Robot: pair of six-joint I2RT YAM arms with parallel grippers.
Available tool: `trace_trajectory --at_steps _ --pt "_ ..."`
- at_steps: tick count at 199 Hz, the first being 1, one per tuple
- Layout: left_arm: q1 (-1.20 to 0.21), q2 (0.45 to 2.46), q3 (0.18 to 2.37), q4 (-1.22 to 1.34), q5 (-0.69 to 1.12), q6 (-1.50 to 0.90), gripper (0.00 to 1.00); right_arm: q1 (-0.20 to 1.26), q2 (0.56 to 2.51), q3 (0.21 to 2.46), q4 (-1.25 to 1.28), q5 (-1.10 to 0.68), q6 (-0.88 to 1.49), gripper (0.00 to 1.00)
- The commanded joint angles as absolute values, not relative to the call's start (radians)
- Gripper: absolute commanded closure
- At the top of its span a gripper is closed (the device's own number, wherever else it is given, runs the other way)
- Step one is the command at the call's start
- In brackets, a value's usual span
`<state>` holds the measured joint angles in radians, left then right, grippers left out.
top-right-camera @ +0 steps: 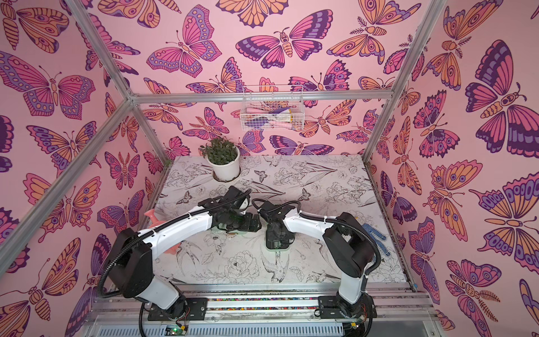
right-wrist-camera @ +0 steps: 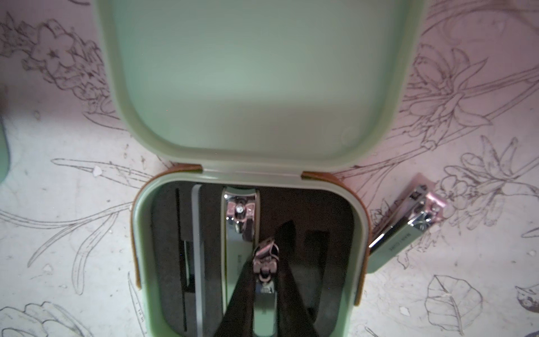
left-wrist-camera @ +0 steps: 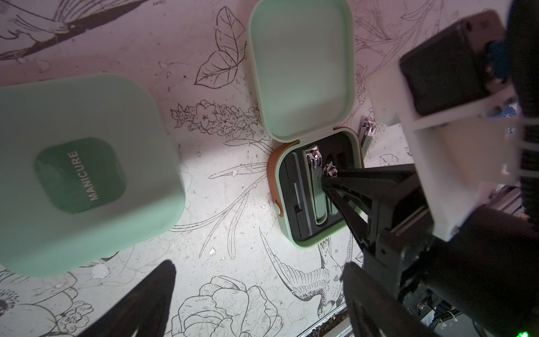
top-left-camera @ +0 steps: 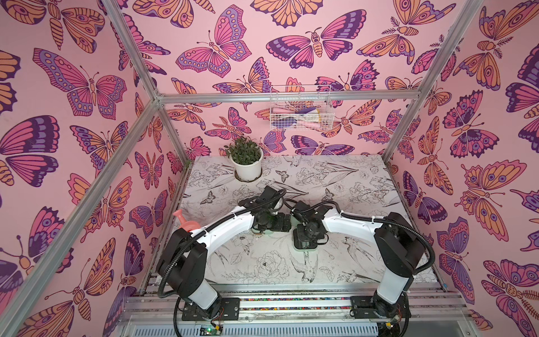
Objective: Organize nail clipper sets
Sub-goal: Place the nail clipper in the storage box.
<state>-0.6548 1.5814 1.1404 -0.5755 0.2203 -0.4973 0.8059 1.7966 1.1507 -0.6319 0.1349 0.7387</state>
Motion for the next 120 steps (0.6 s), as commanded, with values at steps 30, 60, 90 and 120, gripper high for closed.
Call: trace_trajectory --at_steps 30,60,90,120 --pt "-0.653 1.580 1.140 -0.578 0.212 -0.479 0.09 0.791 1.756 1.126 -0.641 0.195 0.760 0.92" --pt "-0.653 1.582 1.141 -0.578 0.212 -0.478 0.09 0.789 1.757 1.104 -0.603 0.192 0.766 0.92" --pt "-0.652 1.583 1.141 -0.578 0.213 -0.479 0.09 0.789 1.762 1.097 -0.566 0.169 0.776 0.92" --pt "-0.651 1.584 1.140 -0.577 0.213 -0.480 0.09 0.790 1.759 1.094 -0.557 0.167 0.785 0.92"
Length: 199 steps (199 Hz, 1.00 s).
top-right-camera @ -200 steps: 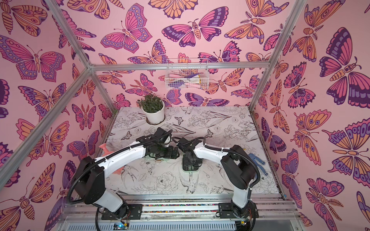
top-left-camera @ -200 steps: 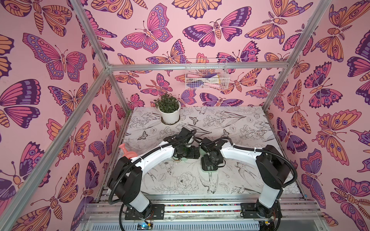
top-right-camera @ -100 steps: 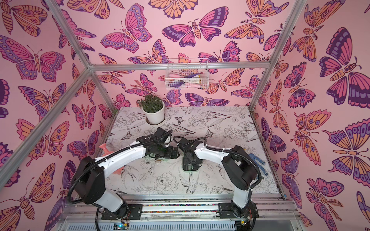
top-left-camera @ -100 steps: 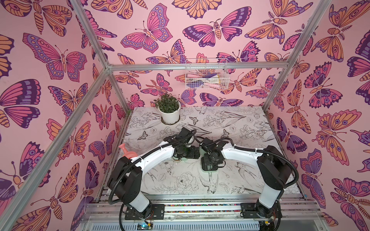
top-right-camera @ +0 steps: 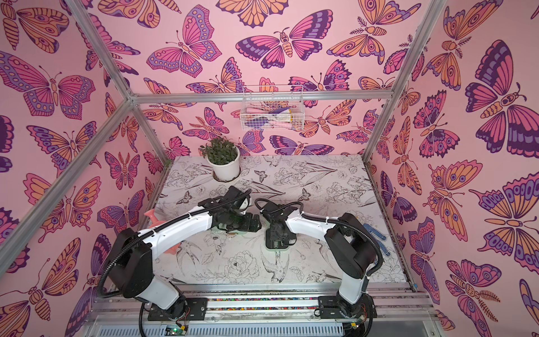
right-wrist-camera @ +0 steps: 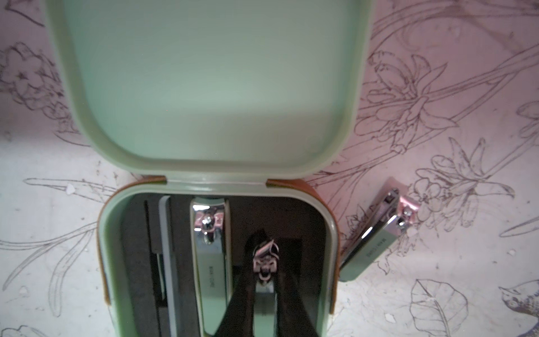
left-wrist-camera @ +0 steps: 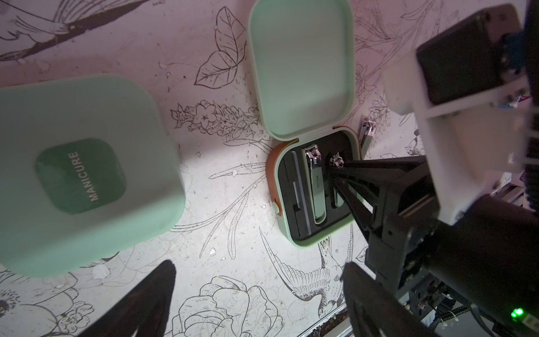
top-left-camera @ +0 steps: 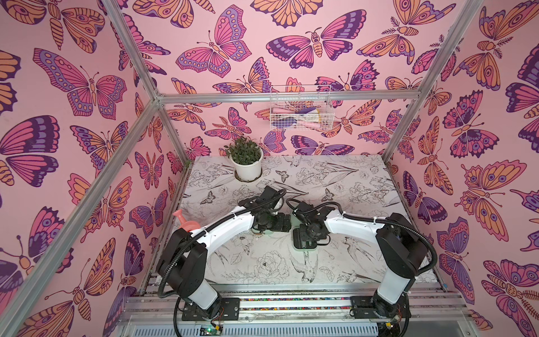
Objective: Organize nail clipper sets
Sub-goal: Place the nail clipper in the storage box.
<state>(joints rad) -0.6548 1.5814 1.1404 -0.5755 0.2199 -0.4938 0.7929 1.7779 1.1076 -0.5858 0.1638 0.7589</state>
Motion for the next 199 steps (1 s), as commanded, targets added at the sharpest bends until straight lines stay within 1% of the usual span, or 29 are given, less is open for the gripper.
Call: trace_trajectory --at_steps 1,112,199 --pt "-0.651 1.583 1.140 -0.578 0.213 -0.481 0.09 0.790 1.758 1.094 -0.557 0.168 0.785 0.92" --pt "-0.652 1.586 1.143 -0.577 0.216 -0.482 0.09 0.790 1.700 1.084 -0.558 0.174 0.820 0.92" --pt "-0.651 1.583 1.140 -0.577 0.215 -0.482 0.09 0.790 1.739 1.039 -0.497 0.161 0.839 0.92"
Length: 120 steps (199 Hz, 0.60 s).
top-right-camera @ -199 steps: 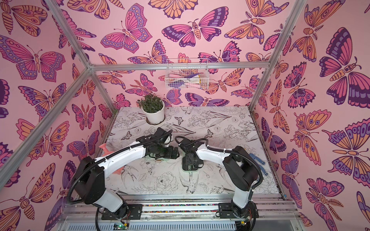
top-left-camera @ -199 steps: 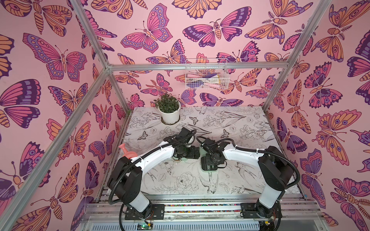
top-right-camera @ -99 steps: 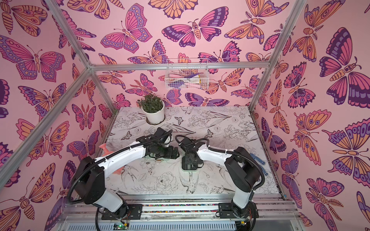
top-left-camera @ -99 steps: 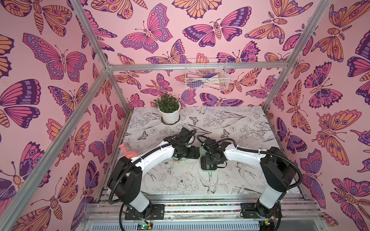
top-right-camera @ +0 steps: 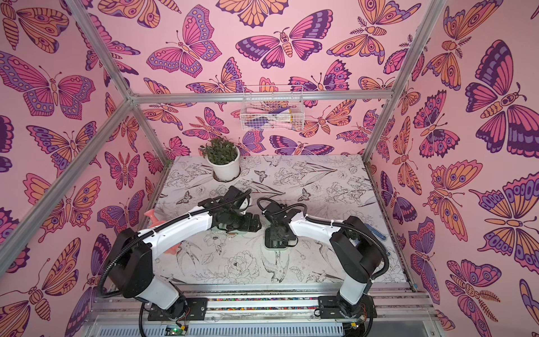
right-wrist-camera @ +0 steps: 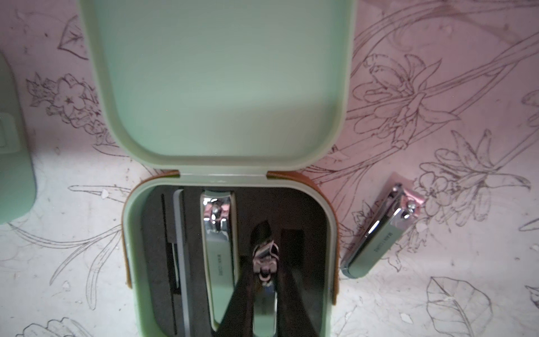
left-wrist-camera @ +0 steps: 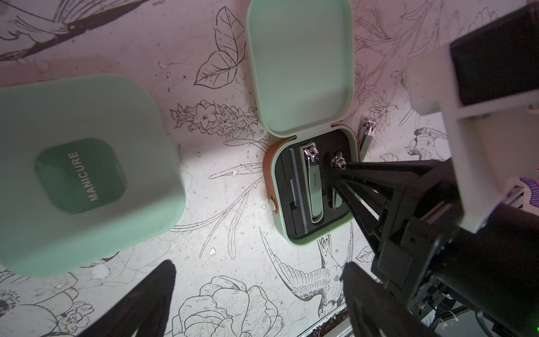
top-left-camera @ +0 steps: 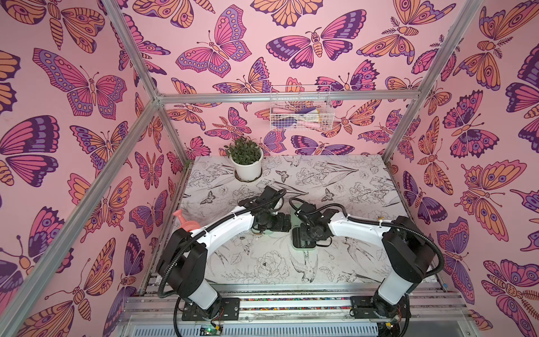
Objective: Organize nail clipper sets
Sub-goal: Place the nail clipper in the storage box.
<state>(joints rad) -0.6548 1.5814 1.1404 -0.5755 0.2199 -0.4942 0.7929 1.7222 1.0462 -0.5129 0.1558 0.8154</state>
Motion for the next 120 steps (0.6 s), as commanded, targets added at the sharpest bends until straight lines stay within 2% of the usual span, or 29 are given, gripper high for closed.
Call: trace_trajectory --at_steps 1,120 --pt "-0.651 1.583 1.140 -0.578 0.215 -0.482 0.09 0.790 1.739 1.039 -0.496 0.161 0.838 0.92" --pt "-0.652 1.589 1.141 -0.578 0.216 -0.482 0.09 0.792 1.759 1.010 -0.477 0.150 0.847 0.93"
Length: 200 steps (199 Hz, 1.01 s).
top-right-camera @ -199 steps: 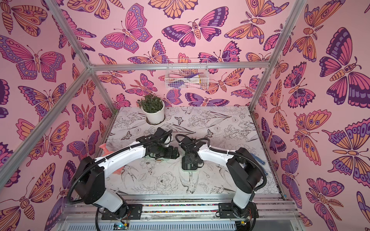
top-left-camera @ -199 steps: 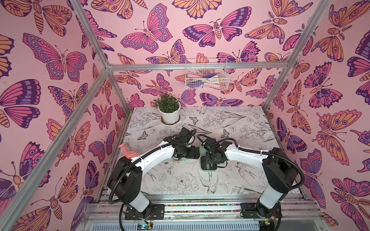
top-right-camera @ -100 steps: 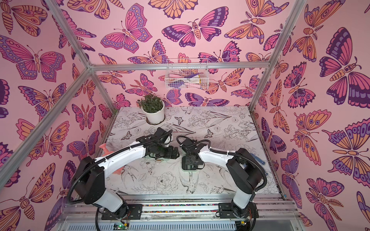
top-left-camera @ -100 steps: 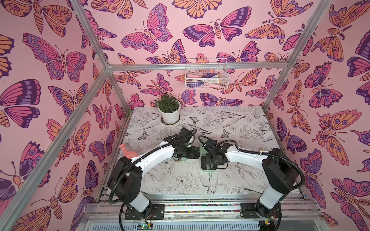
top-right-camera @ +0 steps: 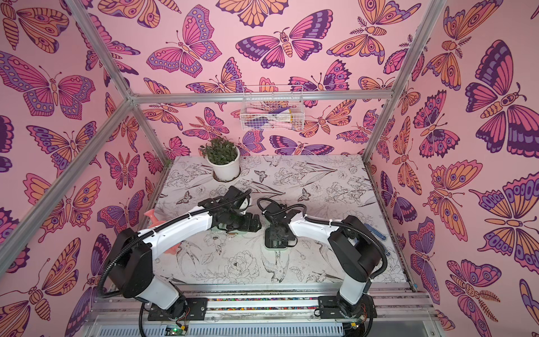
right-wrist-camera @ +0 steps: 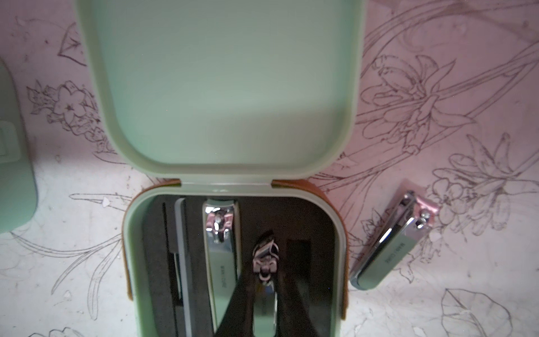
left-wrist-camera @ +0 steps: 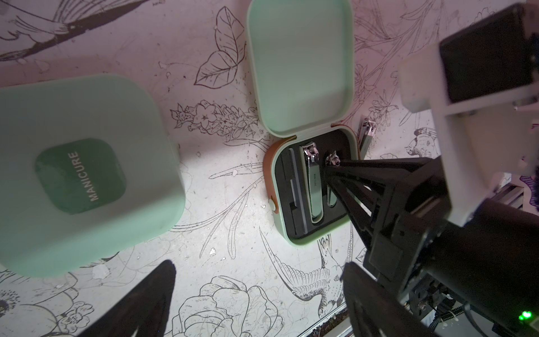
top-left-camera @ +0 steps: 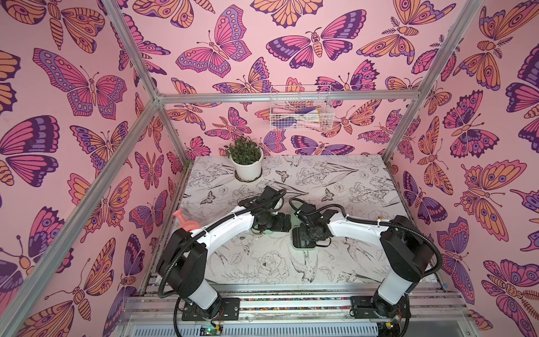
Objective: Organize nail clipper sets
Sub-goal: Place the nail clipper in the storage box.
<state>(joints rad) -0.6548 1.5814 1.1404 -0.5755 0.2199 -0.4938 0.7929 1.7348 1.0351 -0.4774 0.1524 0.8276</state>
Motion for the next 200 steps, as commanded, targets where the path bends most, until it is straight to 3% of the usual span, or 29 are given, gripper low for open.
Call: trace_trajectory --at_steps 1,131,200 --pt "-0.652 1.589 1.141 -0.578 0.216 -0.482 0.09 0.792 1.760 1.009 -0.477 0.150 0.847 0.93" --pt "-0.652 1.593 1.141 -0.577 0.218 -0.482 0.09 0.813 1.870 1.024 -0.501 0.148 0.840 0.91" --pt "-0.651 1.589 1.138 -0.578 0.218 -0.483 0.09 0.812 1.843 1.060 -0.569 0.186 0.829 0.83"
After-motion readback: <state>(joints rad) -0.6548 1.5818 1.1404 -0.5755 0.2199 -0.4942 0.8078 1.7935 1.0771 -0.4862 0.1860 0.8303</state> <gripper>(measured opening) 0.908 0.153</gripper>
